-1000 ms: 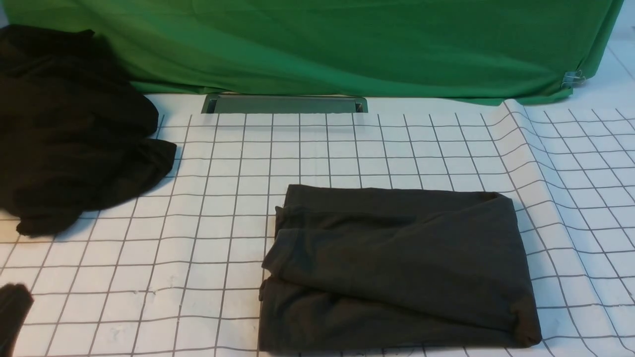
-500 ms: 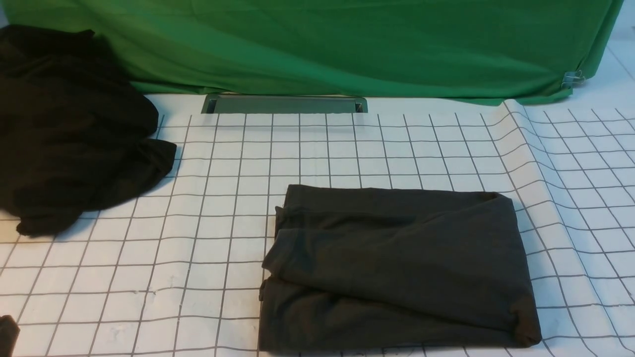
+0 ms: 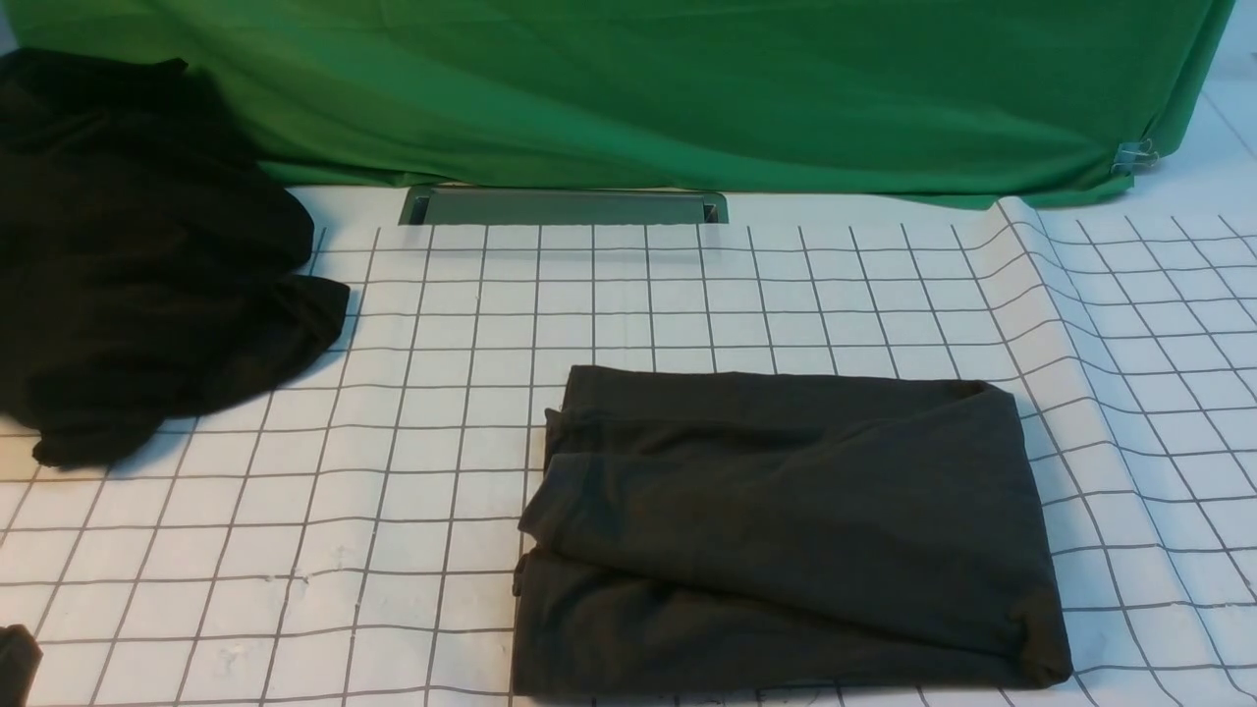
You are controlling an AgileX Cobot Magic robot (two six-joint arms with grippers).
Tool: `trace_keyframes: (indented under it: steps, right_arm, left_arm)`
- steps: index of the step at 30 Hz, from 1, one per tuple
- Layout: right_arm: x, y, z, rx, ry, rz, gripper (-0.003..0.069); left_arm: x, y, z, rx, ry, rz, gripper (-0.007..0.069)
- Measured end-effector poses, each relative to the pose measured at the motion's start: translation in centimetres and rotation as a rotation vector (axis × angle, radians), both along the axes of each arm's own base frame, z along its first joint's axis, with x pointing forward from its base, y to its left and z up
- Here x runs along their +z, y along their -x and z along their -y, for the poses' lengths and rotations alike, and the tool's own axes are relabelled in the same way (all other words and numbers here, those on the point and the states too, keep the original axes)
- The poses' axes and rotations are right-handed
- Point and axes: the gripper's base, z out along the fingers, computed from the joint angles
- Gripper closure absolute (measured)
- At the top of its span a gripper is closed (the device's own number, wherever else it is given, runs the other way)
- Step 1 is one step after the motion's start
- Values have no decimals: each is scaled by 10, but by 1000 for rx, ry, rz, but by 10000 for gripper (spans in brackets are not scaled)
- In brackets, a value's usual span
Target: Fold a long-sleeved shirt over a white checkered tablecloth.
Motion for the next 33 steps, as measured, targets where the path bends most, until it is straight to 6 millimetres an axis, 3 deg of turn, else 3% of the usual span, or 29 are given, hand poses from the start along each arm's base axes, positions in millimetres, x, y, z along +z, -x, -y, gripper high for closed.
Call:
trace_keyframes:
  steps: [33]
  right_arm:
    - [0, 0, 0, 0, 0, 0, 417]
  left_arm:
    - [0, 0, -4, 73, -48, -3, 622]
